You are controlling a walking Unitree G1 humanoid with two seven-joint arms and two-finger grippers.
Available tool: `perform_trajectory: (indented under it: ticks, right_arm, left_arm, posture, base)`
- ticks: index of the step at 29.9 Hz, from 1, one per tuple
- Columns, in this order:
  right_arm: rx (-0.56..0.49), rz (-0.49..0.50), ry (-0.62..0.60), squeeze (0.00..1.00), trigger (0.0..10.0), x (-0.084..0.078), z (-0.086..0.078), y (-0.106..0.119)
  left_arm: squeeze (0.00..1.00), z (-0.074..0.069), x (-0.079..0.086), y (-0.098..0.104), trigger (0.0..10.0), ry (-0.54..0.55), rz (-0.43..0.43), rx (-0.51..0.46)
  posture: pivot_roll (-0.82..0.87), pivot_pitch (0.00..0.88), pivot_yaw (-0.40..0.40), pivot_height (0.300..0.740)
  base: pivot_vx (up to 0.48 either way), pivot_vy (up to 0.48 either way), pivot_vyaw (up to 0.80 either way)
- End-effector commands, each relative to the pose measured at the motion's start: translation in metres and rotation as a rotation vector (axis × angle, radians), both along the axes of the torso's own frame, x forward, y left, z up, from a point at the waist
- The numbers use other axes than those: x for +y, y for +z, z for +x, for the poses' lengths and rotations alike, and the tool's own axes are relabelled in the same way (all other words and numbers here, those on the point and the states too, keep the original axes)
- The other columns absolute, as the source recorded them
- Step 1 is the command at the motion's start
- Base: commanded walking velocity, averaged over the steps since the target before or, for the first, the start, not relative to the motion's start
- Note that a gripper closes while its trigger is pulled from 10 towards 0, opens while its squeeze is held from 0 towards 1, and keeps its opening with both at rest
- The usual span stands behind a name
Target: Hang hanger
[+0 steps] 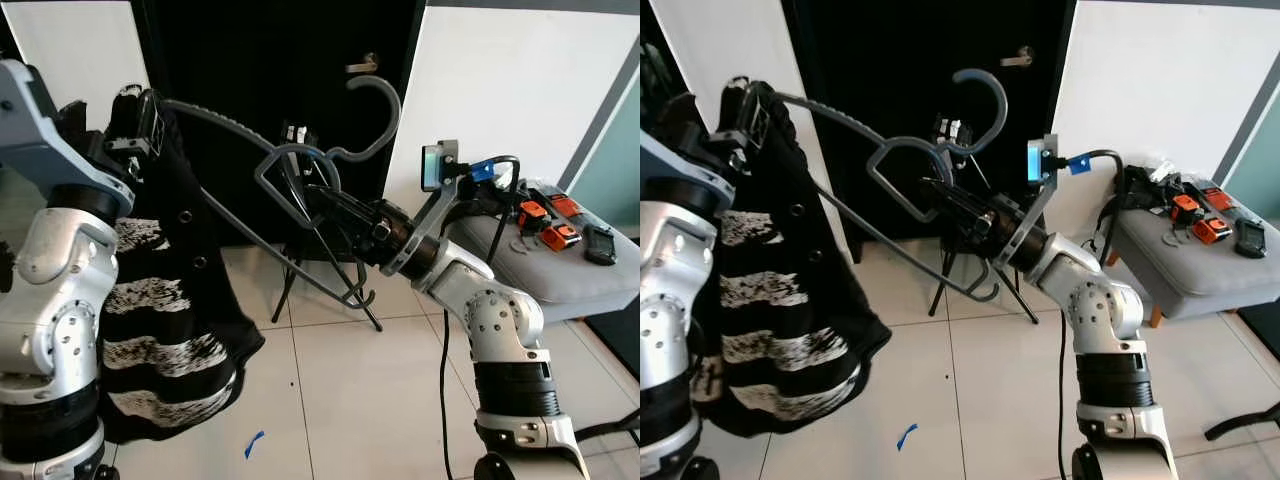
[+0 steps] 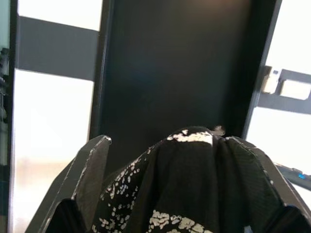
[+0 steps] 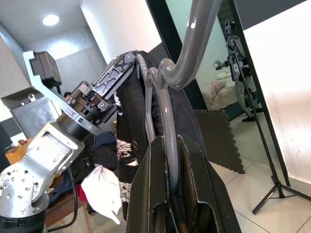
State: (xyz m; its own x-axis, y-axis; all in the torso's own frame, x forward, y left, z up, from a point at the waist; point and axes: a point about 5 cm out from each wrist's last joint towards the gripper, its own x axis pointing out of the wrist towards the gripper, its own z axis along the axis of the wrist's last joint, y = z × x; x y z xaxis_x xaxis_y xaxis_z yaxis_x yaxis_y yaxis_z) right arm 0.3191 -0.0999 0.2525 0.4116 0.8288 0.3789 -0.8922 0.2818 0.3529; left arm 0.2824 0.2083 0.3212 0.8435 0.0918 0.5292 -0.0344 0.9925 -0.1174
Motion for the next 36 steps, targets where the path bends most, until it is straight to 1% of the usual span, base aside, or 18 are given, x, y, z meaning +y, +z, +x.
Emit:
perform_trajectory:
  ticks: [1,2,4,5,6,7,9,11,12,16,22,23,24,25,26,27,28,36]
  right_arm:
    - [-0.071,0.049,-0.015,0.00,10.0,-0.004,-0.002,0.012]
    - [-0.070,0.047,-0.027,0.00,10.0,-0.005,-0.001,0.012]
    - [-0.070,0.047,-0.027,0.00,10.0,-0.005,-0.001,0.012]
    - [-0.069,0.048,-0.039,0.00,10.0,-0.005,0.000,0.013]
    - [-0.069,0.048,-0.039,0.00,10.0,-0.005,0.000,0.013]
    - [-0.069,0.050,-0.053,0.00,10.0,-0.006,0.003,0.013]
    - [-0.069,0.050,-0.053,0.00,10.0,-0.006,0.003,0.013]
    - [-0.066,0.055,-0.069,0.00,10.0,-0.007,0.005,0.015]
    - [-0.066,0.055,-0.069,0.00,10.0,-0.007,0.005,0.015]
    - [-0.068,0.056,-0.071,0.00,10.0,-0.005,0.006,0.015]
    - [-0.071,0.061,-0.070,0.00,10.0,-0.003,0.006,0.016]
    - [-0.070,0.063,-0.071,0.00,10.0,-0.003,0.006,0.016]
    - [-0.070,0.063,-0.071,0.00,10.0,-0.003,0.006,0.016]
    - [-0.070,0.064,-0.072,0.00,10.0,-0.003,0.006,0.015]
    - [-0.070,0.064,-0.072,0.00,10.0,-0.003,0.006,0.015]
    - [-0.069,0.064,-0.072,0.00,10.0,-0.003,0.005,0.014]
    - [-0.068,0.066,-0.073,0.00,10.0,-0.003,0.005,0.014]
    - [-0.068,0.068,-0.075,0.00,10.0,-0.003,0.004,0.014]
  left_arm:
    - [0.00,0.003,0.001,-0.006,10.0,0.024,0.031,0.043]
    - [0.00,0.003,-0.004,-0.006,10.0,0.028,0.071,0.051]
    - [0.00,0.003,-0.004,-0.006,10.0,0.028,0.071,0.051]
    - [0.00,0.003,-0.009,-0.008,10.0,0.027,0.097,0.063]
    - [0.00,0.003,-0.009,-0.008,10.0,0.027,0.097,0.063]
    - [0.00,0.003,-0.014,-0.013,10.0,0.020,0.106,0.086]
    - [0.00,0.003,-0.014,-0.013,10.0,0.020,0.106,0.086]
    - [0.00,0.004,-0.023,-0.023,10.0,0.004,0.109,0.130]
    - [0.00,0.004,-0.023,-0.023,10.0,0.004,0.109,0.130]
    - [0.00,0.006,-0.030,-0.033,10.0,0.004,0.117,0.172]
    - [0.00,0.007,-0.031,-0.037,10.0,0.010,0.112,0.188]
    - [0.00,0.008,-0.031,-0.038,7.0,0.007,0.111,0.190]
    - [0.00,0.008,-0.031,-0.038,7.0,0.007,0.111,0.190]
    - [0.00,0.009,-0.031,-0.038,6.0,0.004,0.112,0.193]
    - [0.00,0.009,-0.031,-0.038,6.0,0.004,0.112,0.193]
    - [0.00,0.009,-0.031,-0.039,1.9,-0.001,0.114,0.196]
    - [0.00,0.009,-0.031,-0.040,0.0,-0.006,0.113,0.199]
    - [0.00,0.010,-0.031,-0.039,0.0,-0.008,0.108,0.200]
  posture:
    - [0.03,0.010,-0.050,0.740]
    - [0.03,0.009,-0.049,0.740]
    - [0.03,0.009,-0.049,0.740]
    - [0.03,0.012,-0.050,0.740]
    - [0.03,0.012,-0.050,0.740]
    - [0.03,0.011,-0.051,0.740]
    - [0.03,0.011,-0.051,0.740]
    - [0.03,0.000,-0.049,0.740]
    - [0.03,0.000,-0.049,0.740]
    - [0.03,0.000,-0.047,0.740]
    - [0.03,0.000,-0.041,0.740]
    - [0.03,0.000,-0.039,0.740]
    - [0.03,0.000,-0.039,0.740]
    - [0.03,0.000,-0.038,0.740]
    - [0.03,0.000,-0.038,0.740]
    - [0.03,0.000,-0.038,0.740]
    - [0.03,0.000,-0.036,0.740]
    - [0.03,0.000,-0.034,0.740]
  base:
    - [0.000,0.000,0.00]
    - [0.000,0.000,0.00]
    - [0.000,0.000,0.00]
    - [0.000,0.000,0.00]
    - [0.000,0.000,0.00]
    - [0.000,0.000,0.00]
    - [0.000,0.000,0.00]
    - [0.000,0.000,0.00]
    - [0.000,0.000,0.00]
    - [0.000,0.000,0.00]
    - [0.000,0.000,0.00]
    - [0.000,0.000,0.00]
    - [0.000,0.000,0.00]
    - [0.000,0.000,0.00]
    - [0.000,0.000,0.00]
    - [0.000,0.000,0.00]
    - [0.000,0.000,0.00]
    - [0.000,0.000,0.00]
